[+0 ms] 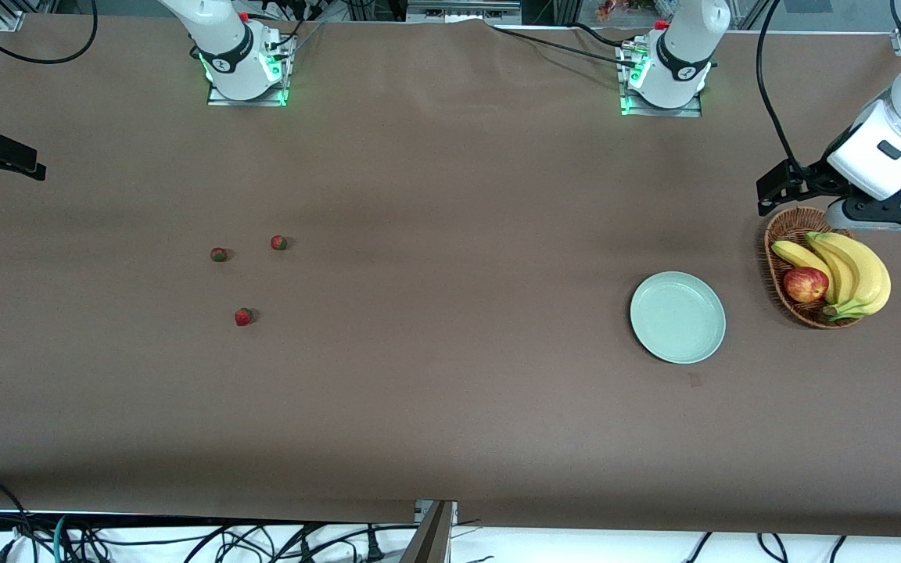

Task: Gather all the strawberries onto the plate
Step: 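Move the right gripper toward the three red strawberries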

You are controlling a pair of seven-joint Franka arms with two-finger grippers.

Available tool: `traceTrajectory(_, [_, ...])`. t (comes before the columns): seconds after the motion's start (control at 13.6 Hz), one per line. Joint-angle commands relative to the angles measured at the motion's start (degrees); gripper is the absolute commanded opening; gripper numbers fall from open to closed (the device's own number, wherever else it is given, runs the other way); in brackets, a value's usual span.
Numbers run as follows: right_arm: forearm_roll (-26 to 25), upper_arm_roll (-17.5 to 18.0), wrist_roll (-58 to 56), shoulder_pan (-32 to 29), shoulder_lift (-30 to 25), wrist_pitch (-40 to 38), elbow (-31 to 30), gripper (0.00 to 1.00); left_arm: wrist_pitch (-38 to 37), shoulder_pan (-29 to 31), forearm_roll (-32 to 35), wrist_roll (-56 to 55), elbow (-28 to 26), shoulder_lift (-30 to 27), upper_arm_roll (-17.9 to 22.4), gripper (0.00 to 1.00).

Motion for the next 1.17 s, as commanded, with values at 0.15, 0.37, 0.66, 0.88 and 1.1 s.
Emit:
traceTrajectory(0.15, [0.9,0.2,0.2,-0.4,0.6,-0.3,1.5,1.00,-1.4,0.4,-0.8,0.7,1.4,0.2,-0.1,1.00])
traceTrajectory(0.37, [1.0,0.3,-0.4,-0.1,0.6,-0.2,1.3,1.00,-1.4,0.4,-0.7,1.0,1.4,0.2,-0.2,1.00])
traceTrajectory(0.66, [0.8,0.5,0.2,-0.1,2.6,1.9,0.6,1.00,-1.4,0.4,-0.7,1.3,1.4,0.2,-0.1,1.00])
traceTrajectory(0.88, [0.6,0.8,-0.4,0.3,4.7,2.4,0.8,1.00,-1.3,0.5,-0.7,1.5,1.4,0.2,0.0,1.00])
traceTrajectory(1.1, [0.9,0.8,-0.4,0.3,7.1,4.1,0.7,1.00,-1.3,0.5,-0.7,1.4,1.5,0.2,-0.1,1.00])
